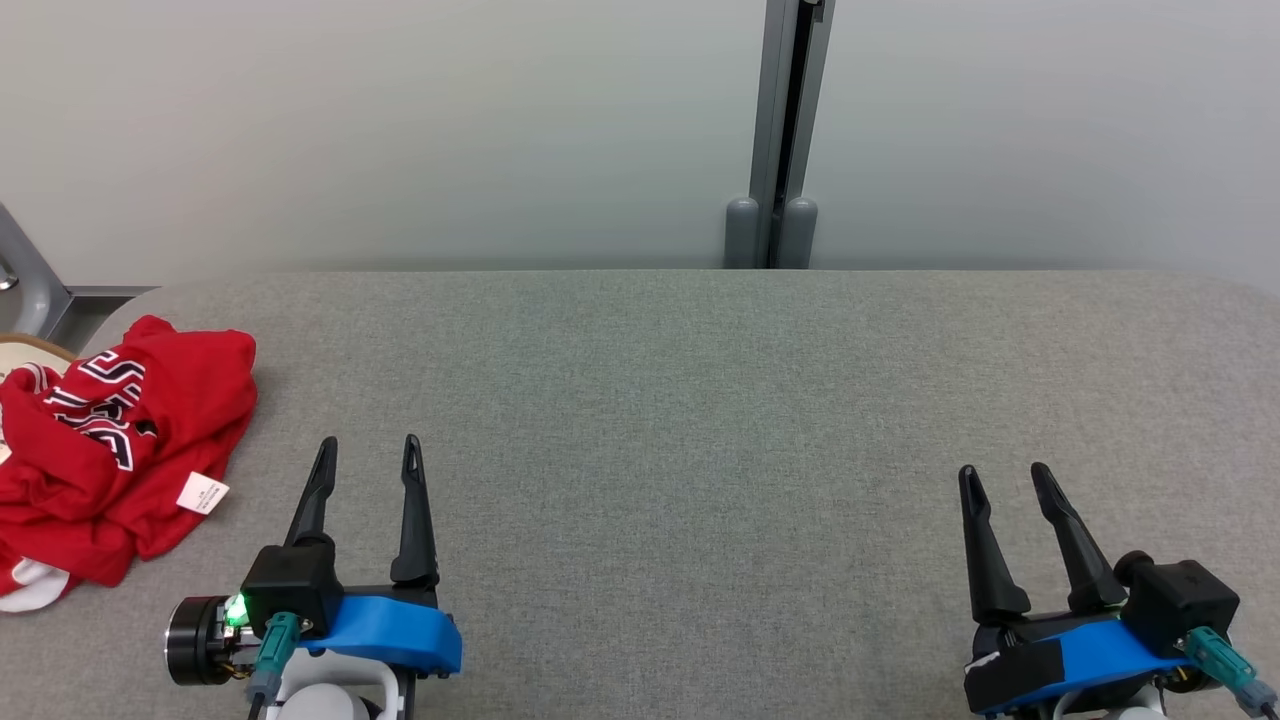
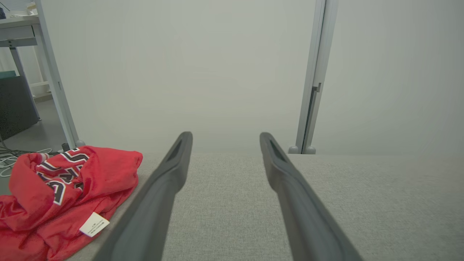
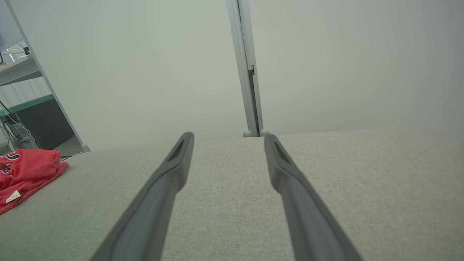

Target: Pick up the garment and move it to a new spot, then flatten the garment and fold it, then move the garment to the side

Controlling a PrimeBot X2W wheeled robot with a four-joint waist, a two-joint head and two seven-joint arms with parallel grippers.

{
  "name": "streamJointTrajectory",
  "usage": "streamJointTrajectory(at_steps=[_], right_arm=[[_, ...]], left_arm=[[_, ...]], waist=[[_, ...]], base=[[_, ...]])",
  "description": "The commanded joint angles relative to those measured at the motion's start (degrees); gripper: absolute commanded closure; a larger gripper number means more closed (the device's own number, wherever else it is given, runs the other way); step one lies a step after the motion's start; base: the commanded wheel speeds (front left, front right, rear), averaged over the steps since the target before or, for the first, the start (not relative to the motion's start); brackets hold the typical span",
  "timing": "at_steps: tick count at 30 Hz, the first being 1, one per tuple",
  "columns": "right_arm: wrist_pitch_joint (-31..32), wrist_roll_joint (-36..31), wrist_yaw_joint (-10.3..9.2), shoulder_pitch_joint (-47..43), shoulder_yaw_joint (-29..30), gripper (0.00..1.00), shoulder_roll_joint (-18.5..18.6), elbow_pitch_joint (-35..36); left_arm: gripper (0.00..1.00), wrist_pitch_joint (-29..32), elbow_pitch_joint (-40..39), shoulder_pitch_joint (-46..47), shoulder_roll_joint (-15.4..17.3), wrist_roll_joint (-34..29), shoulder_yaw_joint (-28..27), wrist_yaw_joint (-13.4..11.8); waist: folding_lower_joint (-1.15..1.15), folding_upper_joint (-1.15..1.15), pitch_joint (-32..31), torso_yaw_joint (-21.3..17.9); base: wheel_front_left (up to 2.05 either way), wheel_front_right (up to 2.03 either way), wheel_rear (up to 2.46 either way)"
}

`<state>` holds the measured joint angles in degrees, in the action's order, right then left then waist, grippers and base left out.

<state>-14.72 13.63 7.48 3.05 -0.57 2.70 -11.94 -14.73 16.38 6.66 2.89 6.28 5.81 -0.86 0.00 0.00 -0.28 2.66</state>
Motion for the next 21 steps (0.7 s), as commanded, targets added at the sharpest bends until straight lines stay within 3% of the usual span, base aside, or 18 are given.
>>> streamJointTrajectory(at_steps=[1,21], right_arm=[[-0.5,-0.9,0.02,0.1,0.0,0.00,0.3,-0.2],[-0.5,-0.6,0.02,-0.5,0.1,0.00,0.3,-0.3]], left_arm=[[0.00,-0.5,0.4,1.0,0.1,-1.0,0.1,0.2],[0.00,-0.5,1.4,1.0,0.0,-0.9,-0.2,-0.2]], waist=[[0.00,0.00,0.0,0.0],[0.00,0.00,-0.2,0.7]], base=[[0.00,0.00,0.00],[0.00,0.00,0.00]])
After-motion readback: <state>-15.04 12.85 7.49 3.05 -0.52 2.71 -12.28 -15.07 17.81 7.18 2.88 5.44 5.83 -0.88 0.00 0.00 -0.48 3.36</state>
